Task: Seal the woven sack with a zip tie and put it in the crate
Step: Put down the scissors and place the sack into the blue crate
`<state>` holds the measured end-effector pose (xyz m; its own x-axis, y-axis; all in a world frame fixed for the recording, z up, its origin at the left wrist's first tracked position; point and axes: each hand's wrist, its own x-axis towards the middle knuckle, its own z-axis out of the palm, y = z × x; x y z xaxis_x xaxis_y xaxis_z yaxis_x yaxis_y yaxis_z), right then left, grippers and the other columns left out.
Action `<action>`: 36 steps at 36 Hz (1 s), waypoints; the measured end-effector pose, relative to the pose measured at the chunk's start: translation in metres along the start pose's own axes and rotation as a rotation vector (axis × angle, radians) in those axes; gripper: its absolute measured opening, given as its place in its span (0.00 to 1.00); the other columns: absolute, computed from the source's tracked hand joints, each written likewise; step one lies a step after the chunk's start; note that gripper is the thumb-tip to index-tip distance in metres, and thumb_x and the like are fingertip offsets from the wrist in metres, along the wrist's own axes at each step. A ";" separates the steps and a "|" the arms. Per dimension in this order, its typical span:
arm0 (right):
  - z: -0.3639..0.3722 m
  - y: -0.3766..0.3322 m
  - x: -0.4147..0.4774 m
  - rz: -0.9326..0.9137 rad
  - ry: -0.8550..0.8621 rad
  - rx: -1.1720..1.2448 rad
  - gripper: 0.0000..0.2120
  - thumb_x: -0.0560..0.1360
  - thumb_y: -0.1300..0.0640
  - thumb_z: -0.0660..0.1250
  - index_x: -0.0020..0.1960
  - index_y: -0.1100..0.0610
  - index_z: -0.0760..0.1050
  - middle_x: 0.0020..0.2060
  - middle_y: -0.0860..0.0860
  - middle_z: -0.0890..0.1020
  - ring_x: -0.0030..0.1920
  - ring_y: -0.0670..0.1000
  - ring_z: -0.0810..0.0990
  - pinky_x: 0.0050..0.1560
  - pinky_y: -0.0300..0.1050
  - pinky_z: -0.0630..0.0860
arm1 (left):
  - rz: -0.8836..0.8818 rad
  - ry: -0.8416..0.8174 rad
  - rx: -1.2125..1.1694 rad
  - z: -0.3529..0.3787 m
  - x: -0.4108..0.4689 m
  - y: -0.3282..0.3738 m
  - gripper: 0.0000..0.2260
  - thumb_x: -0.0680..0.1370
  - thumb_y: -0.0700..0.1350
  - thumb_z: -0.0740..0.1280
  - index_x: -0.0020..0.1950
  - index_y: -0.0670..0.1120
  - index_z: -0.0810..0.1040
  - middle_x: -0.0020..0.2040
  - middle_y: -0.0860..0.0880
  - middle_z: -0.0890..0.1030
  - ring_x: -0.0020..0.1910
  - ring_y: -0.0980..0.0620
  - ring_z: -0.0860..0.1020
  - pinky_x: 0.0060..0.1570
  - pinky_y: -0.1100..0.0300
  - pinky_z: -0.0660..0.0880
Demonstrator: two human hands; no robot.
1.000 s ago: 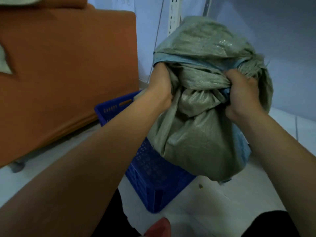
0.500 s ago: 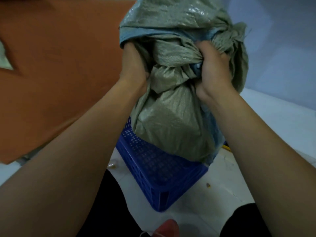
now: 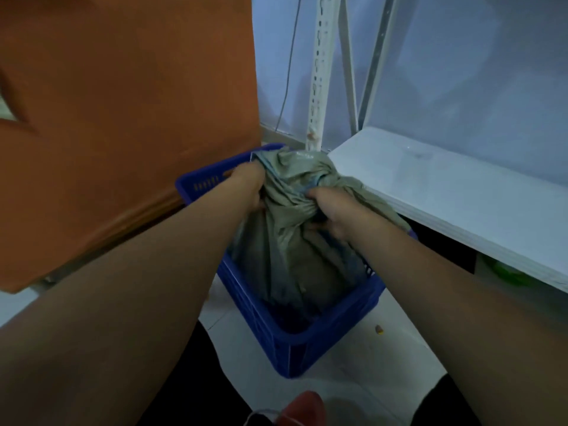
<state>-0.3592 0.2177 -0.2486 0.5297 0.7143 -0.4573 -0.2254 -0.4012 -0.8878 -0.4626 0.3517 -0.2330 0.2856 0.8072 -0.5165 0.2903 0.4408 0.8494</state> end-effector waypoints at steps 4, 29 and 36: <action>0.003 -0.013 0.005 -0.154 0.092 0.050 0.18 0.67 0.54 0.69 0.56 0.57 0.81 0.49 0.57 0.86 0.48 0.61 0.85 0.54 0.63 0.83 | 0.173 -0.023 -0.182 0.011 -0.018 0.019 0.17 0.84 0.44 0.55 0.70 0.41 0.73 0.65 0.42 0.78 0.49 0.47 0.78 0.55 0.54 0.78; 0.002 0.018 0.000 -0.262 -0.202 -0.949 0.50 0.58 0.39 0.73 0.78 0.52 0.65 0.75 0.54 0.67 0.74 0.58 0.67 0.73 0.56 0.68 | 0.361 -0.565 1.241 0.016 -0.023 -0.018 0.49 0.75 0.39 0.72 0.81 0.50 0.37 0.80 0.45 0.54 0.75 0.39 0.61 0.69 0.47 0.67; -0.018 0.006 -0.013 -0.369 -0.295 -0.434 0.19 0.68 0.56 0.71 0.59 0.54 0.79 0.62 0.55 0.79 0.59 0.54 0.78 0.63 0.52 0.77 | 0.522 -0.581 0.912 0.010 -0.033 -0.010 0.21 0.71 0.35 0.73 0.62 0.49 0.78 0.57 0.49 0.81 0.57 0.49 0.80 0.59 0.51 0.77</action>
<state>-0.3525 0.1957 -0.2469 0.2480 0.9527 -0.1759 0.3130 -0.2506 -0.9161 -0.4661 0.3169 -0.2253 0.8624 0.4048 -0.3041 0.4900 -0.5165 0.7022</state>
